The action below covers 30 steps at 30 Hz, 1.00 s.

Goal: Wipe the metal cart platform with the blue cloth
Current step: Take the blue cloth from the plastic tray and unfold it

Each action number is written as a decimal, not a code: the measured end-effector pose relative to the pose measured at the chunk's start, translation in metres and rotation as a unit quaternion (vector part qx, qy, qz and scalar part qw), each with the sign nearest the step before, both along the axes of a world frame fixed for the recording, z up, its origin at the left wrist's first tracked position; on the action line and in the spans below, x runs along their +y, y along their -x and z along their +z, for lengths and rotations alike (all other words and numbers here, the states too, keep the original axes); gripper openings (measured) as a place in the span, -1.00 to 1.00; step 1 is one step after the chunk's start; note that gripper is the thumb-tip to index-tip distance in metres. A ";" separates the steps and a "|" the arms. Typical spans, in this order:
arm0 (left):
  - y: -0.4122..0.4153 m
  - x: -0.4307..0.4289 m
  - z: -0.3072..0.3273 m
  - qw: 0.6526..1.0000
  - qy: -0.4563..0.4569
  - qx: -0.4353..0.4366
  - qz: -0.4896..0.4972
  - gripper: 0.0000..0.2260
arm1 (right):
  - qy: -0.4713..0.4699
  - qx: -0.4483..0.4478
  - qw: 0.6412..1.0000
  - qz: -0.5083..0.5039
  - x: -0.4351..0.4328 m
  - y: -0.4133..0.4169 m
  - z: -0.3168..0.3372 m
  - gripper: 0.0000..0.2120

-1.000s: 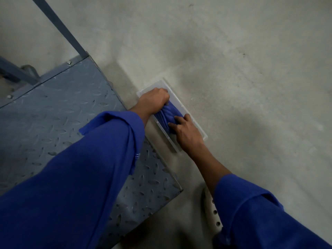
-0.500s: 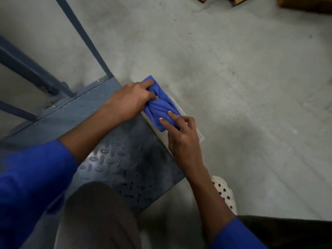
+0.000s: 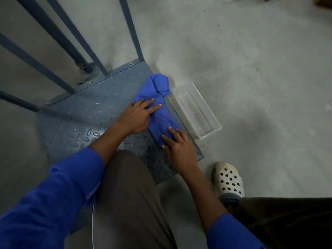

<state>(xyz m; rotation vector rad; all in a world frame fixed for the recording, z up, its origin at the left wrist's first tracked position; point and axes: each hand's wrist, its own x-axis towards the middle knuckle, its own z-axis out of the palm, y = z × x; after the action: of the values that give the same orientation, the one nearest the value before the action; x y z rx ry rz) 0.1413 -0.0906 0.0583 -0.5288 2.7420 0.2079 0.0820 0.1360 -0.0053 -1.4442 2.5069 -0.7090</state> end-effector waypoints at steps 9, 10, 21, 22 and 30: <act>-0.004 0.001 -0.009 0.988 0.110 0.107 0.034 -0.41 | 0.025 0.033 0.997 -0.068 -0.008 -0.003 0.015 -0.61; -0.002 -0.001 -0.008 0.986 0.110 0.115 0.047 -0.41 | 0.024 0.030 0.997 -0.070 -0.008 -0.003 0.015 -0.61; 0.046 -0.006 -0.024 0.985 0.026 0.049 0.161 -0.28 | -0.021 0.015 0.997 -0.070 -0.004 0.015 0.020 -0.53; 0.047 -0.006 -0.025 0.982 0.007 0.068 0.174 -0.30 | -0.025 0.022 0.998 -0.062 -0.004 0.016 0.018 -0.51; 0.041 -0.022 -0.017 0.945 -0.049 0.259 0.194 -0.78 | -0.023 0.052 0.998 -0.029 -0.003 0.008 0.009 -0.43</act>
<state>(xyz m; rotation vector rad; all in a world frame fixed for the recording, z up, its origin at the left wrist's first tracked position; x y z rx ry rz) 0.1000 -0.1122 0.0414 -1.1238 3.0638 0.6623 0.0739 0.1327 0.0041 -1.4344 2.6336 -0.5951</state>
